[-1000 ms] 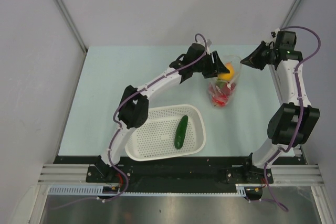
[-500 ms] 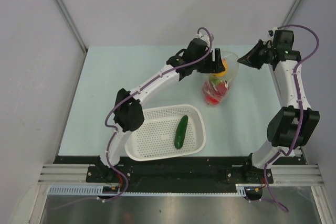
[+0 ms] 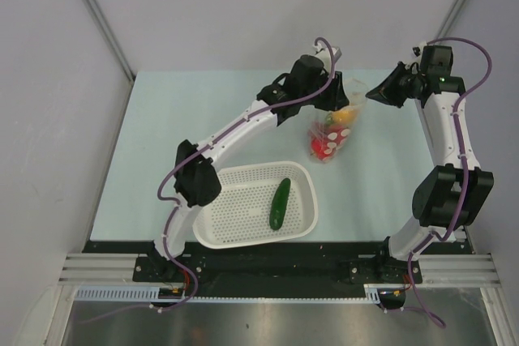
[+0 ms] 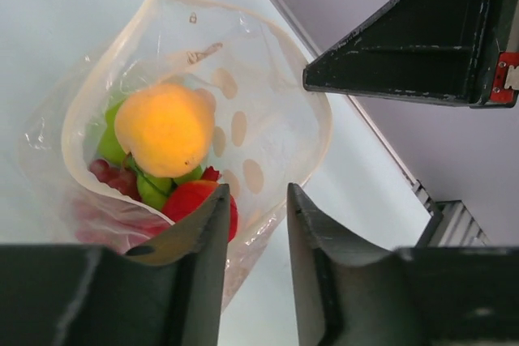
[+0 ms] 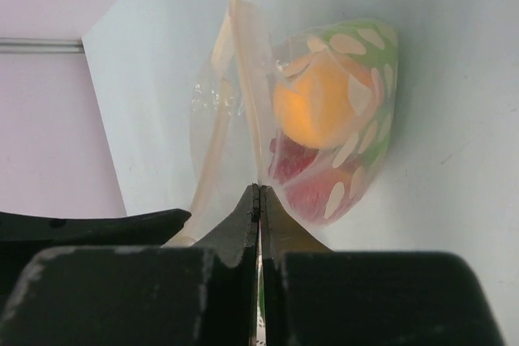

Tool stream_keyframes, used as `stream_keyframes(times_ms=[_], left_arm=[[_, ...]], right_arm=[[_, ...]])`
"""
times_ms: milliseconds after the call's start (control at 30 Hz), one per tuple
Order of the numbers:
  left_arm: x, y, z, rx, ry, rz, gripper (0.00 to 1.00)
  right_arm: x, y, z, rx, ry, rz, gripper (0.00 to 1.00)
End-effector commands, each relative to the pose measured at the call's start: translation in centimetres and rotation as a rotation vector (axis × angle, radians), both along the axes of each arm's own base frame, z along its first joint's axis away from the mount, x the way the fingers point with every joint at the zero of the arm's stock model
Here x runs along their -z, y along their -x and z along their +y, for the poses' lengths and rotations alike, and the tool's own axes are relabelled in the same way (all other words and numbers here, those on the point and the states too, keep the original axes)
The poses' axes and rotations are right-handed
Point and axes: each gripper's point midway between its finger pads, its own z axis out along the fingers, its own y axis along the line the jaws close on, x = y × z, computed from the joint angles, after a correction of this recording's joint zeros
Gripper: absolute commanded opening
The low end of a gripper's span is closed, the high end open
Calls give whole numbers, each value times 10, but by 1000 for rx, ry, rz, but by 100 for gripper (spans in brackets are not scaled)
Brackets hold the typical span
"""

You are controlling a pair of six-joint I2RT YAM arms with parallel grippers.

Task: Open the zip-top bag and remove the fake food

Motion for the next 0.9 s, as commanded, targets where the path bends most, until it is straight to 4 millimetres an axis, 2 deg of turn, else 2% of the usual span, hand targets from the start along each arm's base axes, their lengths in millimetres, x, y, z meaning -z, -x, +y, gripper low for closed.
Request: stream_keyframes(times_ms=[0,67,133,200,233,300,433,467,533,567,600,667,700,767,867], left_arm=[[-39,-18,3,-14,35,-142,35],[-45,-22,1,-5,51,-160,33],[-40,-30,0,-5,46,-160,32],[-40,-33,-5,11,73,-150,34],[-31,-35,-9,18,75,-141,35],[-28,-37,-14,23,92,-138,36],[-5,-39,-23,45,88,-102,33],[16,-39,-23,41,51,-68,32],[29,-40,-20,26,18,-50,33],[40,-42,-16,-7,-8,-39,36],[42,-43,-14,-25,-14,-30,43],[45,-42,-15,-49,-2,2,49],[48,-48,-10,-105,-17,10,50],[68,-44,-6,-167,-35,108,50],[83,-39,-12,-198,-4,192,55]], right_arm=[[-30,3,1,-17,25,-75,0],[-29,3,1,-23,24,-75,0],[-30,4,3,-25,24,-77,0],[-30,4,5,-31,22,-76,0],[-29,4,8,-39,24,-72,0],[-27,5,11,-48,38,-69,0],[-24,7,15,-62,59,-67,0],[-25,7,15,-63,58,-68,0],[-27,7,17,-67,54,-71,0],[-29,6,18,-68,52,-75,0],[-29,6,18,-71,50,-74,0],[-31,7,19,-72,48,-78,0],[-31,7,19,-71,46,-78,0],[-33,8,20,-73,41,-78,0],[-35,11,22,-77,34,-82,0]])
